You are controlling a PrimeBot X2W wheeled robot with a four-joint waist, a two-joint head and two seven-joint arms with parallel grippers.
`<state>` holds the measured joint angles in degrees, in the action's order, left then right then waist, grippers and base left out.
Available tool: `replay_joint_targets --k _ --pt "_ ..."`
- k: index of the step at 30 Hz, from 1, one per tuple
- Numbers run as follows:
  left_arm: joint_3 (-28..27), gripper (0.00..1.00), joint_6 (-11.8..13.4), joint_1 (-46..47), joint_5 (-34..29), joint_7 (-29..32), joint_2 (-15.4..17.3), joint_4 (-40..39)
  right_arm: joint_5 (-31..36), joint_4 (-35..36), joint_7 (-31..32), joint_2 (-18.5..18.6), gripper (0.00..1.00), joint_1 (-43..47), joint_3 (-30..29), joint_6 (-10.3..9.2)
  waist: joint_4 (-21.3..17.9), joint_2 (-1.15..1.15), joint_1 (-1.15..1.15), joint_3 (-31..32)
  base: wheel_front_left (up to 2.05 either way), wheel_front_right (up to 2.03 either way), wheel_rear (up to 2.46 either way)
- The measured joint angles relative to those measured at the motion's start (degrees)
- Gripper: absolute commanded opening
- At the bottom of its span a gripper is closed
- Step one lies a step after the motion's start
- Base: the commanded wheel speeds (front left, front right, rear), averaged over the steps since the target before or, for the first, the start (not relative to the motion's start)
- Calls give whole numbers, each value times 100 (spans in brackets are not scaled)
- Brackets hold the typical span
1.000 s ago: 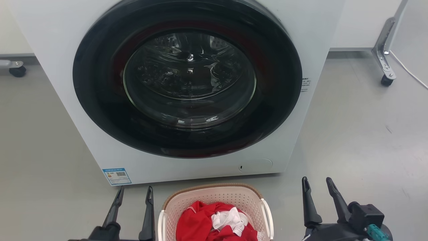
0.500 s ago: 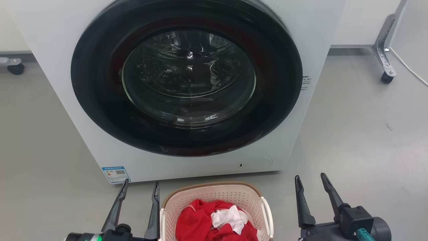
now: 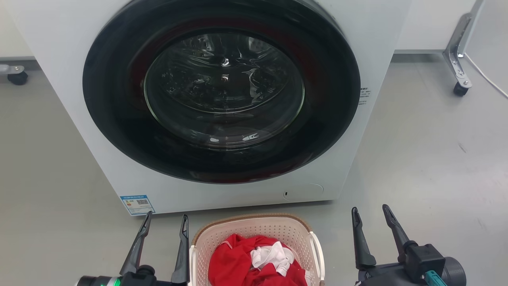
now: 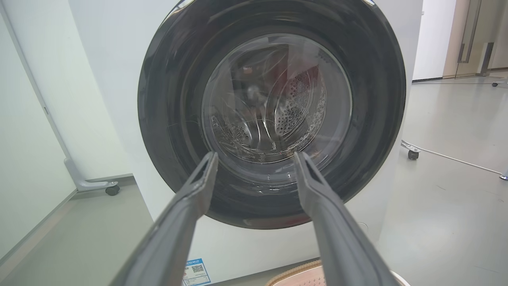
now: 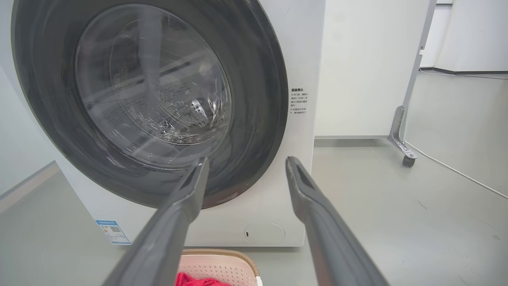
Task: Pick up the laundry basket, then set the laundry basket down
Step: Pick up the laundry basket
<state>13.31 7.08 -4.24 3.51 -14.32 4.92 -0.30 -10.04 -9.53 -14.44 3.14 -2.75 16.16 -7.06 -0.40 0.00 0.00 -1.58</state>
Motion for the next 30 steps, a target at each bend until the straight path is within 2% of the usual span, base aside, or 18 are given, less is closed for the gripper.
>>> replay_joint_targets --k 16,22,30 --pt "-47 100 -1 41 0 -18 -10 -52 10 71 -1 -4 100 -32 -59 51 -1 0 0 -301 0 0 0" --pt "-151 100 -44 316 36 -18 -11 21 42 24 -2 -1 100 -318 -175 102 0 0 0 -635 0 0 0" --pt "-147 100 -164 873 131 -18 -76 532 41 -254 -2 68 100 -828 -358 160 12 0 1 -1234 0 0 0"
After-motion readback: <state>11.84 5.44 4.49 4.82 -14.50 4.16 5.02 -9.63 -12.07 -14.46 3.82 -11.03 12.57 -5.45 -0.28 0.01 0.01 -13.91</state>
